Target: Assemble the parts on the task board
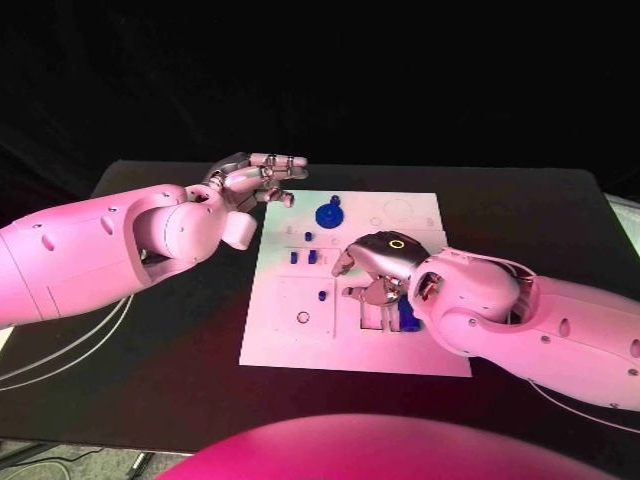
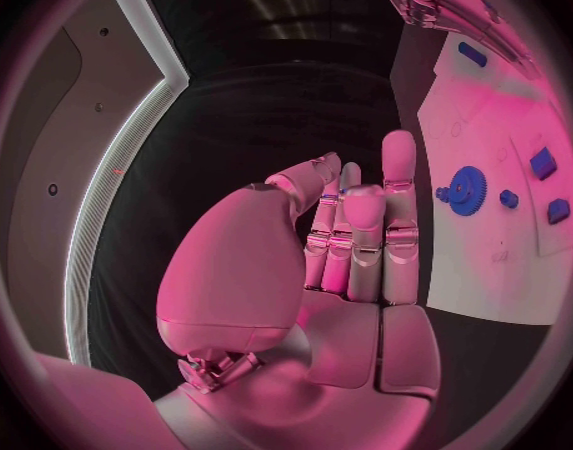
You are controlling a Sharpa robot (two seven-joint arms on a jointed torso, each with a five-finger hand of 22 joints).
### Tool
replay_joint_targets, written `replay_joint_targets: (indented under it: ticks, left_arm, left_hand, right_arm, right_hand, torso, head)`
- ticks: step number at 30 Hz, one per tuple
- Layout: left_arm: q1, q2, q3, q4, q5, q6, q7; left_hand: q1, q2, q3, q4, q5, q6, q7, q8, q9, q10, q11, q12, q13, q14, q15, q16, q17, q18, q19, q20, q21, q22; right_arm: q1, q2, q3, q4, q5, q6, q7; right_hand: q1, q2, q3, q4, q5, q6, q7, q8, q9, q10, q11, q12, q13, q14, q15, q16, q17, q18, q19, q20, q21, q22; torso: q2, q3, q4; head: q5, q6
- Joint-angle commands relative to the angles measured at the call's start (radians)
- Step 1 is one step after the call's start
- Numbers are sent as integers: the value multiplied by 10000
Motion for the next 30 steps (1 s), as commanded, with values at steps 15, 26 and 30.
replay_joint_targets:
  ticks: [15, 26, 30]
  left_arm:
    - [4, 3, 7, 45, -60, 279, 41]
    - [2, 7, 6, 11, -81, 323, 31]
    - [1, -2, 6, -4, -83, 328, 26]
  left_hand:
    - [-21, 33, -27, -54, 65, -93, 13, -11, -16, -74, -1, 58, 14, -74, 23, -68, -54, 168, -92, -11, -52, -13]
    - [-18, 37, -27, -59, 66, -93, 13, -8, -15, -75, -1, 64, 15, -75, 24, -64, -47, 168, -95, -10, -55, -14]
    - [-18, 37, -27, -59, 66, -93, 13, -8, -15, -75, -1, 64, 15, -75, 24, -64, -47, 168, -95, -10, -55, -14]
  right_arm:
    - [813, -1294, 264, -234, -84, 549, -507]
    - [741, -1230, 254, -364, -156, 1214, -408]
    - [729, -1237, 249, -320, -124, 1380, -327]
  right_hand:
    - [41, -253, -914, -57, 40, -459, -358, -30, -54, -689, -476, 62, -14, 322, -481, 206, 104, -7, 181, -453, 221, 369]
    - [216, -132, -1029, -97, 137, -346, -384, 5, -33, -689, -437, 179, 8, 309, -417, 145, 32, -10, 160, -437, 166, 311]
    - [257, -67, -1114, -103, 175, -266, -396, 6, -30, -512, -386, 346, 24, 312, -291, 149, 19, -20, 159, -351, 147, 293]
  torso:
    - [5, 6, 17]
    - [13, -4, 15]
    - [9, -5, 17]
  head:
    - [-255, 178]
    - [-235, 154]
    - [-229, 149]
